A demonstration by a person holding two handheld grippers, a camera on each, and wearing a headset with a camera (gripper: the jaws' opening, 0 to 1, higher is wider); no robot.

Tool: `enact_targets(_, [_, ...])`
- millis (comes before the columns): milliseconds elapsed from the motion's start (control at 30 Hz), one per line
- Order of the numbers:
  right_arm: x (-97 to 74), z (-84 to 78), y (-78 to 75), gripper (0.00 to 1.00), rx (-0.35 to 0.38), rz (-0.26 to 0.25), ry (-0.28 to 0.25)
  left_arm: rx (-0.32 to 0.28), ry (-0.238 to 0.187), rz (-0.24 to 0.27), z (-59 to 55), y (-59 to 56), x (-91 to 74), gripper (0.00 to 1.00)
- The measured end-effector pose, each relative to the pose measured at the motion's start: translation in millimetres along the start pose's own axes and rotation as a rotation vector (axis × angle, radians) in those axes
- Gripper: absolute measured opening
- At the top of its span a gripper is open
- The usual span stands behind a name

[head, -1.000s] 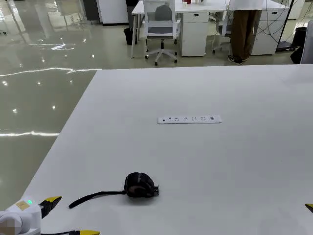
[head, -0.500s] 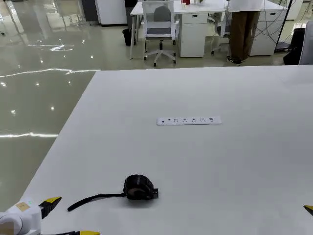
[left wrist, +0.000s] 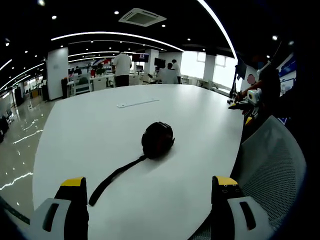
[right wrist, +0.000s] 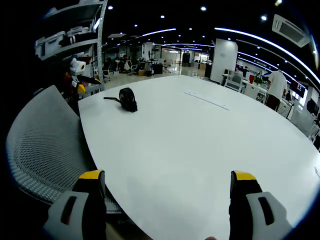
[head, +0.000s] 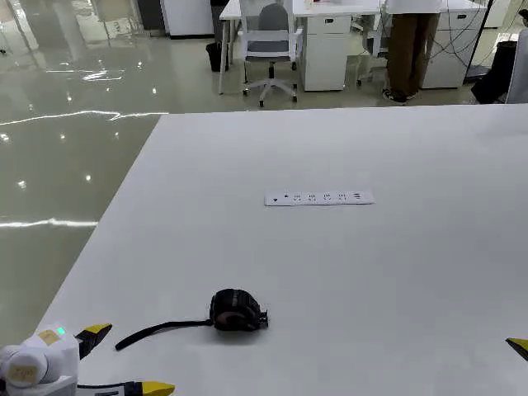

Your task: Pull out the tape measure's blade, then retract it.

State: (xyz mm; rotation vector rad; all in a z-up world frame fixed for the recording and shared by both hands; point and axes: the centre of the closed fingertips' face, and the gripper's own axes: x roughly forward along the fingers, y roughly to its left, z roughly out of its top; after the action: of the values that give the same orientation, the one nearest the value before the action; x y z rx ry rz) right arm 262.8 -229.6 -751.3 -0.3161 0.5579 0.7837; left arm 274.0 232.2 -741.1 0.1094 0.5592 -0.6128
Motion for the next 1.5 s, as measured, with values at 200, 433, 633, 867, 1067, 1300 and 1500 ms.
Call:
enact_targets(200, [24.1,20.0,4.5,1.0,-0.048,0.064,0.033,0.11,0.067,-0.089,19.7,-1.4,23.8,1.0])
enact_targets(433, [58.8,51.5,13.8,1.0,-0.112,0.145,0.014,0.289,0.252,-0.216,25.5,-12.9,63.0,1.0])
enact_targets(633, [105.0,69.3,27.9,1.0,-0.149,0.223,0.037,0.434,0.402,-0.327,29.4,-28.6,107.7,0.98])
enact_targets(867, [150.6,90.5,42.3,1.0,-0.206,0.306,0.056,0.546,0.464,-0.405,43.6,-41.4,146.3,0.88])
enact_targets(1067, [183.9,117.9,60.8,0.99,-0.32,0.385,0.063,0.657,0.534,-0.46,40.0,-45.5,165.1,0.79])
enact_targets(1300, [216.7,133.2,83.6,0.93,-0.391,0.458,0.087,0.727,0.56,-0.483,32.4,-50.1,176.1,0.47])
enact_targets(1500, [239.3,126.0,97.9,0.81,-0.443,0.504,0.129,0.784,0.561,-0.472,26.4,-44.8,179.5,0.32])
